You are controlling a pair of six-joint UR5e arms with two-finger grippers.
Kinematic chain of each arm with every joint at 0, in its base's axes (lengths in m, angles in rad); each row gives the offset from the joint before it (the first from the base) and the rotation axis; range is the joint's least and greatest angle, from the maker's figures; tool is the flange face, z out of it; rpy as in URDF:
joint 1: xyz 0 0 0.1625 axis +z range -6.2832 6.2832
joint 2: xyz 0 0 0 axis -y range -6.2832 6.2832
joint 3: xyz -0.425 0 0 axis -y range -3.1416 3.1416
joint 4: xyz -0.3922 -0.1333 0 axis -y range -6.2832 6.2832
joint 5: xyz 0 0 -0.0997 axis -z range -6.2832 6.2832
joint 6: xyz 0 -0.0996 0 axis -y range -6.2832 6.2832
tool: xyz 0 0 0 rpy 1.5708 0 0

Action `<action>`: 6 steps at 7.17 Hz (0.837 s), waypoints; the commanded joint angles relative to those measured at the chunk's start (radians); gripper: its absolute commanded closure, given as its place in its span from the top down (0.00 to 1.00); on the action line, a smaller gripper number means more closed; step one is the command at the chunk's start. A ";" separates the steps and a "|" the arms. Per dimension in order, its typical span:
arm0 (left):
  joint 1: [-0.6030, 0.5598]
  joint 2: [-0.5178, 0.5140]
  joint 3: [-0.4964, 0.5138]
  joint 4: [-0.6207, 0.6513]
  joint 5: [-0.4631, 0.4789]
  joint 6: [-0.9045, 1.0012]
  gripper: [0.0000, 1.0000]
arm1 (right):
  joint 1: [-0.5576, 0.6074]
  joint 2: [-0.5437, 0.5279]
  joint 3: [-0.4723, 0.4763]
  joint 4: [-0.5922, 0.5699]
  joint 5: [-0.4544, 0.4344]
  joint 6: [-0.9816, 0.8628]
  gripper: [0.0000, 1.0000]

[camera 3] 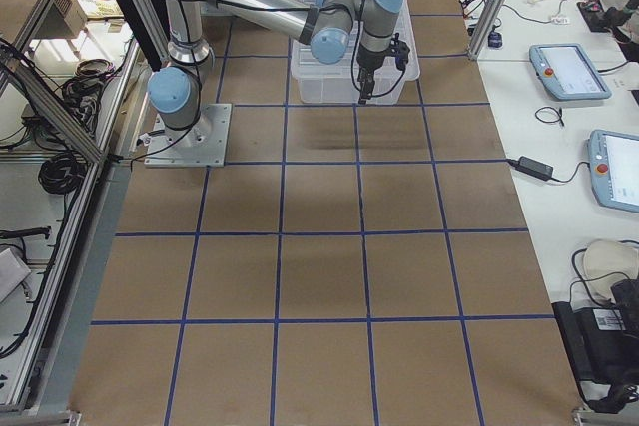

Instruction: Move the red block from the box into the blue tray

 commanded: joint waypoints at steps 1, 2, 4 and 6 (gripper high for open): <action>-0.001 0.000 0.001 0.000 0.001 0.001 1.00 | 0.005 0.000 0.000 -0.003 0.000 0.006 1.00; 0.000 -0.003 -0.001 0.000 -0.001 -0.012 1.00 | 0.005 0.000 0.000 -0.002 0.000 0.006 1.00; 0.000 -0.003 -0.002 0.002 -0.001 -0.013 1.00 | 0.008 -0.001 0.000 0.003 0.018 0.006 1.00; 0.000 -0.001 -0.002 0.011 0.001 -0.010 1.00 | 0.010 0.000 -0.003 0.001 0.020 0.005 1.00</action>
